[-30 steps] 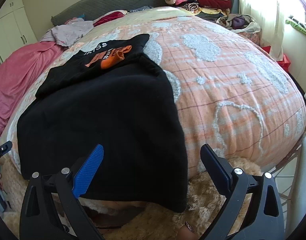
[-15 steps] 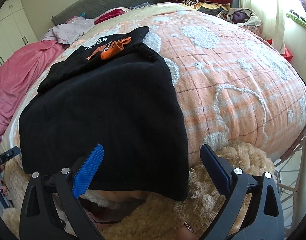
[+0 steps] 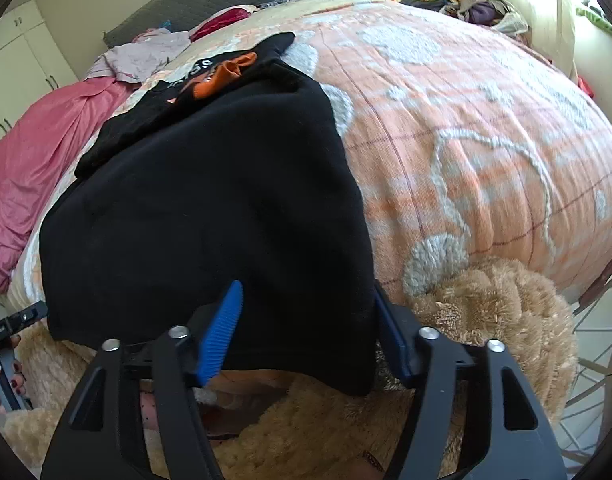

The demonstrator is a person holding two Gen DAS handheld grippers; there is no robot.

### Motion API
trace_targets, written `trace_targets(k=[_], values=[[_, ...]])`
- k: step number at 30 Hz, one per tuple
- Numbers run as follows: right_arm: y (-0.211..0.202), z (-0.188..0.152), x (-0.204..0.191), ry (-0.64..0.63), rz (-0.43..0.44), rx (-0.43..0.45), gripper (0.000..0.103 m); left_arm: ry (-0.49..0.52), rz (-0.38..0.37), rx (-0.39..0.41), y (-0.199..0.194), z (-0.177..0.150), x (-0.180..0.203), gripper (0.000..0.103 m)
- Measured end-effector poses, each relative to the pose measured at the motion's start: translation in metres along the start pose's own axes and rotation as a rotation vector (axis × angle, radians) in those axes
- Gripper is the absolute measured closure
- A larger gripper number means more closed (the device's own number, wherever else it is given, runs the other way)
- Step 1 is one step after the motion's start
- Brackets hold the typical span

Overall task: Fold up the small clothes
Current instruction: 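Grasp the sweatshirt hem with the right tool and then the left tool, then lift the hem with both tools and fold it toward the collar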

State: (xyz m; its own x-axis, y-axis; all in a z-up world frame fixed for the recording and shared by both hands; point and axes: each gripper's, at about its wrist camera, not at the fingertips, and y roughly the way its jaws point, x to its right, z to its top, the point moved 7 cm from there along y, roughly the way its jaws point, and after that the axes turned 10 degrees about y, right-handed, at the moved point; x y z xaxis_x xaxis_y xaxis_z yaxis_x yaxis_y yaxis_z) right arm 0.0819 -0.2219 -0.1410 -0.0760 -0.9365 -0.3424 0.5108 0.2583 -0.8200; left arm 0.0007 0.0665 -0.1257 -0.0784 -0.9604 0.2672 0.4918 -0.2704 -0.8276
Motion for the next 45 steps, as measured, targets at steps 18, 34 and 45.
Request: trace_targets(k=[18, 34, 45], values=[[-0.003, -0.004, 0.000, -0.014, 0.055, -0.020, 0.078, -0.049, -0.045, -0.016, 0.007, -0.006, -0.003, 0.055], [-0.022, -0.004, -0.004, -0.014, 0.137, 0.016, 0.095, 0.002, -0.003, -0.015, 0.000, -0.010, 0.000, 0.095], [-0.064, 0.019, -0.018, -0.003, 0.257, 0.118, 0.095, -0.013, -0.113, 0.080, -0.039, 0.006, 0.007, 0.099]])
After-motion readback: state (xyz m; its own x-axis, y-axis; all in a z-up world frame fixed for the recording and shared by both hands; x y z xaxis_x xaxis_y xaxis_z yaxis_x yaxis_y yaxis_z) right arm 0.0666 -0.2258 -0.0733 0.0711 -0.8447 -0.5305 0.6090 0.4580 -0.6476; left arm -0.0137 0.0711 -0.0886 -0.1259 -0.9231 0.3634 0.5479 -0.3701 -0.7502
